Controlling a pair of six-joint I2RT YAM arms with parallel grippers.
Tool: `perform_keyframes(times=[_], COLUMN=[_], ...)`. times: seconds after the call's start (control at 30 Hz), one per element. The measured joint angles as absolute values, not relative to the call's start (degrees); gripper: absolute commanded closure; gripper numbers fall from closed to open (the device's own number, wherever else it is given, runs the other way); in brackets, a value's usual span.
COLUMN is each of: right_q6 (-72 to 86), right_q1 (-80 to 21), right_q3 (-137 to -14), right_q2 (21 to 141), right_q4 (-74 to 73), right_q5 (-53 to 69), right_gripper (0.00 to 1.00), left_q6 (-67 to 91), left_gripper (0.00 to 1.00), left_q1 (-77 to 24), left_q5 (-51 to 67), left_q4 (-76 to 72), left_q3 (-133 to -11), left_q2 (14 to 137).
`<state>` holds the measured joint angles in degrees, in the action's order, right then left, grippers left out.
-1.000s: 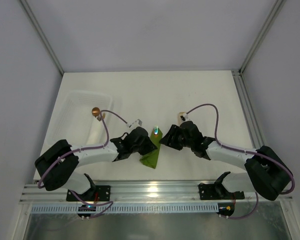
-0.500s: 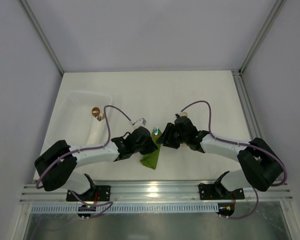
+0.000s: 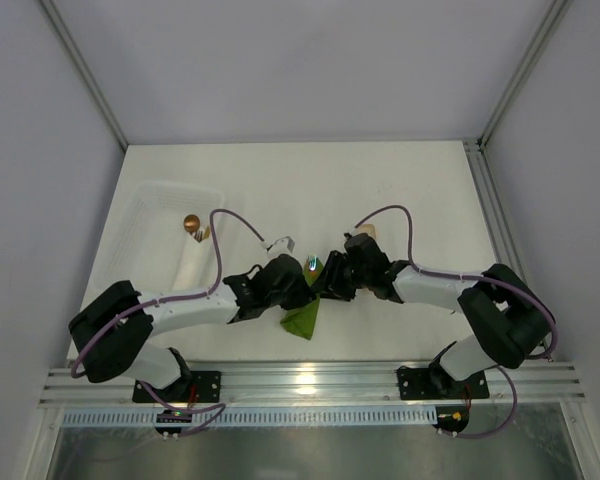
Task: Place the utensils on the paper napkin and roll it up
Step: Roll the napkin at the center of the board.
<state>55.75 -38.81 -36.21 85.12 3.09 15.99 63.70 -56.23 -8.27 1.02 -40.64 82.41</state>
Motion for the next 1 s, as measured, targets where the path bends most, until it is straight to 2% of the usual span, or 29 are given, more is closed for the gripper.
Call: perform_keyframes(times=[0.27,0.47,0.83,1.0], right_q6=[57.0,58.3,60.6,61.0], right_q1=[-38.6,-38.6,-38.6,-38.6], right_q3=[-37.0,-37.1,-36.9,-36.9], right_q2=[87.4,87.5,87.7,89.1], right_q4=[5.3,7.0,10.0,11.0], right_q5=[18.3,19.8,21.7,22.5], right_gripper=[0.56,0.64,0.65,0.71], left_q6=[62.5,61.9,59.6,58.9], left_gripper=[1.00,0.99,0.95,0.94], left_q1=[-56.6,-56.9,-57.7,-58.1], left_q5=[-8.8,-9.6,-12.0,-13.0], left_q4=[1.1,1.2,2.7,3.9], left_q3=[-40.7,-40.7,-41.4,-41.9], left_q2=[82.4,82.4,82.3,82.2])
